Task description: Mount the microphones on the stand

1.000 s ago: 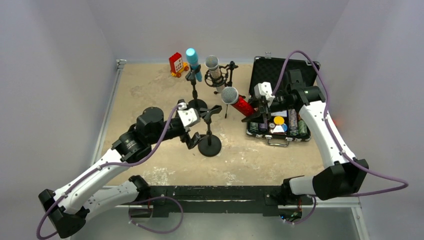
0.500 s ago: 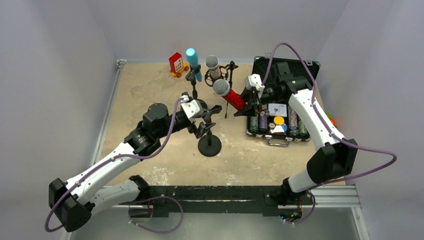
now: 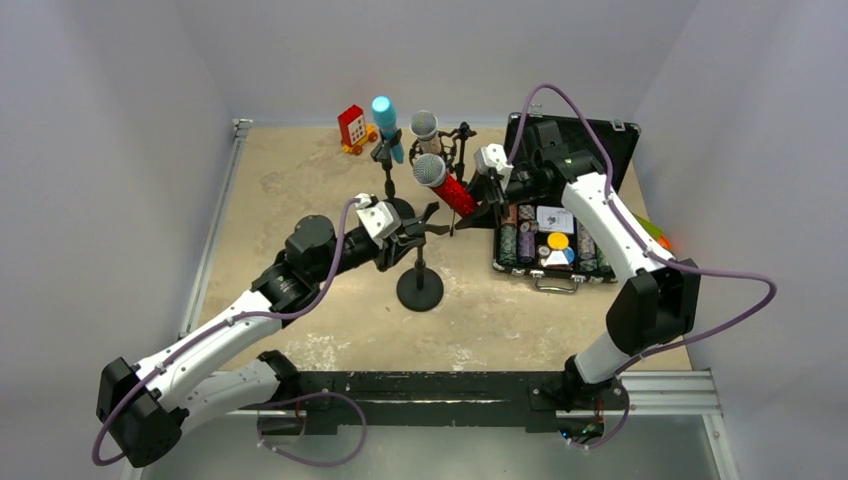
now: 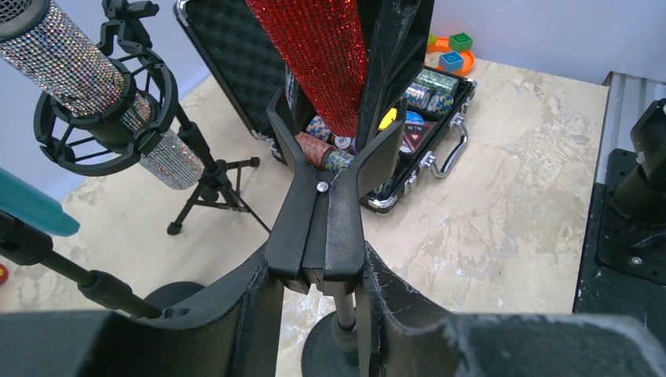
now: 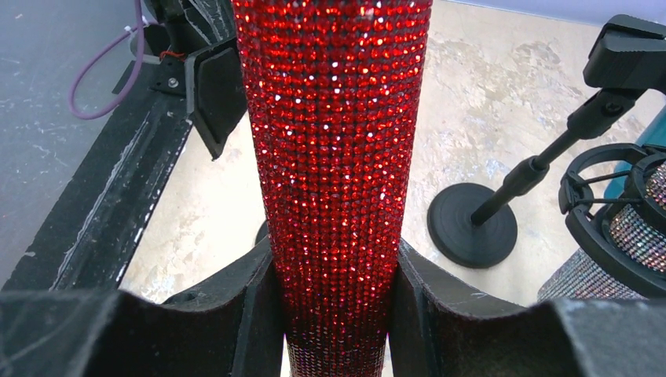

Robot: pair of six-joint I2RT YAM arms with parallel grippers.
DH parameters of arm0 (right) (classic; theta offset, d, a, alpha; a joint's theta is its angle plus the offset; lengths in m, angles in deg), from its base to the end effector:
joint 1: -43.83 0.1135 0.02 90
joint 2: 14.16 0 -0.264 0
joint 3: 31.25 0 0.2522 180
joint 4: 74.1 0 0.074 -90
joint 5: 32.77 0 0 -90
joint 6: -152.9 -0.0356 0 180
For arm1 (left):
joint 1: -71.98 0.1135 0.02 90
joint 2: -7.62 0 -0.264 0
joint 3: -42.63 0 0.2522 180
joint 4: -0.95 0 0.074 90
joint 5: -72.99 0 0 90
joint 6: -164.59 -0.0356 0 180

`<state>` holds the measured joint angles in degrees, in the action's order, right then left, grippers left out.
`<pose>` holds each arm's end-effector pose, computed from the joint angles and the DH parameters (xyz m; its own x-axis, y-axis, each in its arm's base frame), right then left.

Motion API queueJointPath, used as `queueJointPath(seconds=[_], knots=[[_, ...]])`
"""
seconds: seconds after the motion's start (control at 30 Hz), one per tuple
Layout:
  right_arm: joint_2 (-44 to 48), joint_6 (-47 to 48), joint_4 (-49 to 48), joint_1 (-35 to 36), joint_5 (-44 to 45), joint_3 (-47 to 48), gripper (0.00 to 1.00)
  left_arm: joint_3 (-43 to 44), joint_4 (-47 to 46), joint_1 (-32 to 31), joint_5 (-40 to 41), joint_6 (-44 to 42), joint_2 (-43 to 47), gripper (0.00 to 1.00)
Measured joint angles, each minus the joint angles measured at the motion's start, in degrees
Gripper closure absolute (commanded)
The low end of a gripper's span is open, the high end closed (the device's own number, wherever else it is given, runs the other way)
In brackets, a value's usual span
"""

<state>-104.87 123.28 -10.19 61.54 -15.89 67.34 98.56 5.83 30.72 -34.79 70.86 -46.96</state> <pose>0.2947 0.1299 0.3421 0.1291 -0.2238 -0.9661 -0.9822 -0.1630 -0.0935 0.1633 -0.1578 0.3279 0.0096 0.0740 -0.9972 0.8583 0.5111 0.0462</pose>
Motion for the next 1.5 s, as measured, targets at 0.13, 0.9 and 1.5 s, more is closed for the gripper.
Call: queueJointPath(seconds=[0.13,0.9,1.5], knots=[[-0.68,-0.13,-1.18,0.79,-0.52,-0.74,1.00,-0.52,-0.85,0.11,0.00,0.96,0.00,0.97],[-3.78,-3.04,-8.33,7.61,-7.08,-7.72,0.91,-5.95,-11.52,0.74,-2.05,10.71,0.48,0.96],[-4.11,-7.63,-6.97,7.43,-6.08,-7.67,0.14,-7.69,-9.60,0.35,-3.04,16.52,4.44,0.07]])
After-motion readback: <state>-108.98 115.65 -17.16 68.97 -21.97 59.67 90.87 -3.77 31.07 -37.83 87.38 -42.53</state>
